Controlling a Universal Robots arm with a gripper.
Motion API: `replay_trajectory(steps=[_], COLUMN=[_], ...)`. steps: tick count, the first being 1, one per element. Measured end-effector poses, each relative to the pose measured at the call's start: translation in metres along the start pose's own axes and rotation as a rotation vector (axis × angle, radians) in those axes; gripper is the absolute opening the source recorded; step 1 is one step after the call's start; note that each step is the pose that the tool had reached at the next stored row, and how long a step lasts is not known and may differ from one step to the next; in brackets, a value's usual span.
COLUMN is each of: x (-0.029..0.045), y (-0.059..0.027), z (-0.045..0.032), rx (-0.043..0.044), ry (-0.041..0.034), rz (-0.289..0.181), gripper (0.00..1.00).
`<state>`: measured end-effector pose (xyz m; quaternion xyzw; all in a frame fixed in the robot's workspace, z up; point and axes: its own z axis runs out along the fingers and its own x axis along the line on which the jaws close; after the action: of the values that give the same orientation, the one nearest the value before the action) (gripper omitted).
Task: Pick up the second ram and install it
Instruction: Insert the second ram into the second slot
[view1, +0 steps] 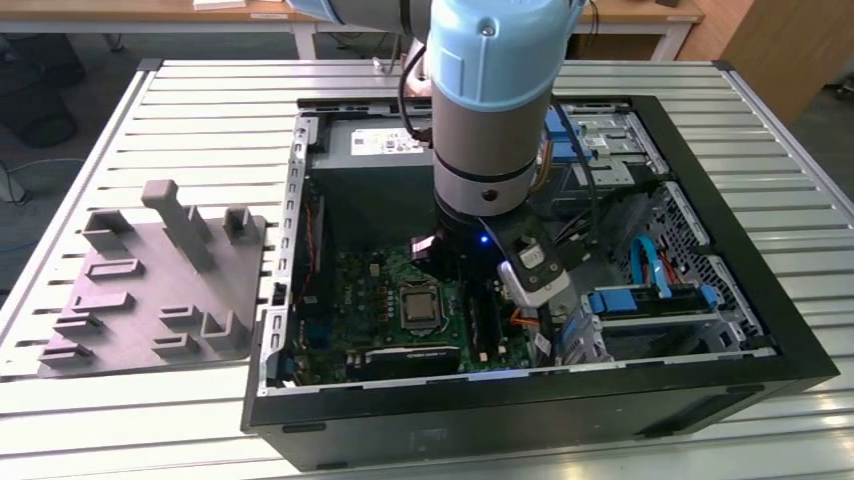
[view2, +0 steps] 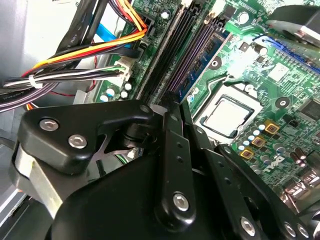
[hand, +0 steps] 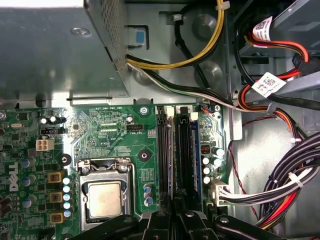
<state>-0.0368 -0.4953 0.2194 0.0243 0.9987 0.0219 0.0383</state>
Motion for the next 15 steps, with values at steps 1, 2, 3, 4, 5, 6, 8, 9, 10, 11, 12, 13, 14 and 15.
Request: replay_trajectory(steps=[1, 2, 3, 4, 5, 6, 8, 9, 10, 11, 12, 13, 14, 15], x=[0.0001, 0.0001, 0.0000, 0.0000, -0.0001, -0.0004, -0.0009, -0.0009, -0.0009, -0.0010, -0.0010, -0.0010, -0.0010, -0.0010], y=[-0.0001, -0.0002, -0.0002, -0.0002, -0.0002, -0.0002, -0.0004, -0.0004, -0.0005, -0.0006, -0.0008, -0.0009, -0.0011, -0.0013], z=[-0.0001, -0.0002, -0.0003, -0.0003, -0.0004, -0.0003, -0.0004, -0.0005, -0.0004, -0.0004, -0.0004, -0.0004, -0.0003, -0.0002], rx=[-0.0001, -0.0004, -0.0009, -0.0014, -0.0016, -0.0018, -0.0021, -0.0025, -0.0031, -0.0035, -0.0039, -0.0043, -0.0047, -0.0051], ry=[0.0003, 0.0006, 0.0008, 0.0008, 0.0009, 0.0011, 0.0019, 0.0022, 0.0025, 0.0027, 0.0029, 0.0031, 0.0033, 0.0035], rz=[-0.005, -0.010, -0.015, -0.018, -0.020, -0.022, -0.030, -0.036, -0.043, -0.047, -0.053, -0.057, -0.062, -0.066], gripper=[0.14, 0.14, 0.14, 0.14, 0.14, 0.14, 0.14, 0.14, 0.14, 0.14, 0.14, 0.14, 0.14, 0.14])
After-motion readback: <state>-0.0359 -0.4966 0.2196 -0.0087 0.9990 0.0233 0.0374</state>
